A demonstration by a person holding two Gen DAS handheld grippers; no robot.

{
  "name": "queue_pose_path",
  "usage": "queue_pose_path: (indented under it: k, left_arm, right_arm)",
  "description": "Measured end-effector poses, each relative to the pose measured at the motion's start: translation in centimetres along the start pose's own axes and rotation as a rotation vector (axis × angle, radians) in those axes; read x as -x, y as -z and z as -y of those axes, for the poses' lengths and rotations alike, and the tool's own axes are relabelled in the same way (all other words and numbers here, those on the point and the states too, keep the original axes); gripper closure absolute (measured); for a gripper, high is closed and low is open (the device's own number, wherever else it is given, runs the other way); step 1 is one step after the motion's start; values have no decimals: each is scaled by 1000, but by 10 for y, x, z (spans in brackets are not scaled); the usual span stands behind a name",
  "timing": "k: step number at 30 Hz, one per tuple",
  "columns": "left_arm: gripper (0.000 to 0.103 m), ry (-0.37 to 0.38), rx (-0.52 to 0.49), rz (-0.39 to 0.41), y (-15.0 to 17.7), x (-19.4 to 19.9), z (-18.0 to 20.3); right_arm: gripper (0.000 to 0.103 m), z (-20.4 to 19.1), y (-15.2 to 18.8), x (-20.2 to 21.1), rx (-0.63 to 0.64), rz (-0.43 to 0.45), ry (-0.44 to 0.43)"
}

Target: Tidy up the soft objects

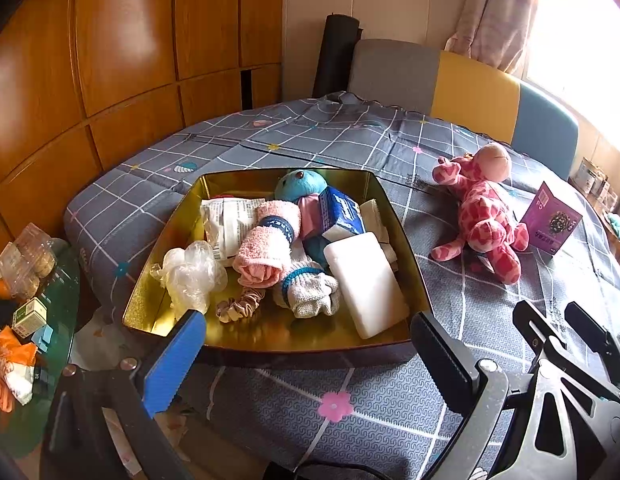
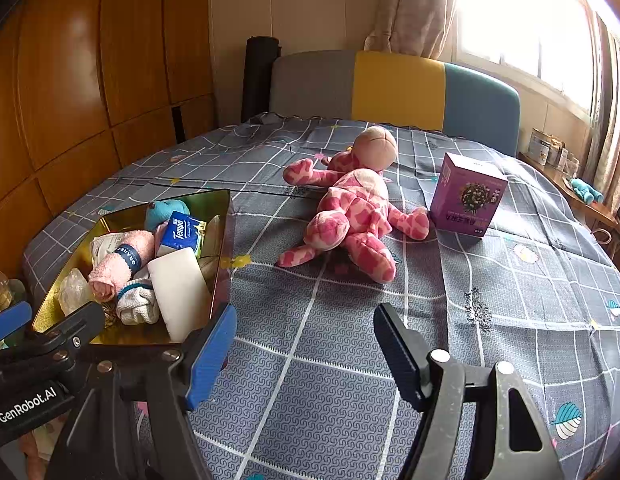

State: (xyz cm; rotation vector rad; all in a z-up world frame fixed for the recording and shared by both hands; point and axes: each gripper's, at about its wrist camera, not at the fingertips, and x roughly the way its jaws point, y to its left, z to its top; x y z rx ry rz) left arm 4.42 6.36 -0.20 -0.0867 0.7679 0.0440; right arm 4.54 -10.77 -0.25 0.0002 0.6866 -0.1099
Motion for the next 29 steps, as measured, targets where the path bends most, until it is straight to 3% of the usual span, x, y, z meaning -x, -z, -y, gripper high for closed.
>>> queue_pose_path:
  k: [29]
  left_arm:
    - [0, -13, -31, 25, 0, 1, 3]
  right_arm:
    - [31, 3, 2, -4, -10, -4, 7]
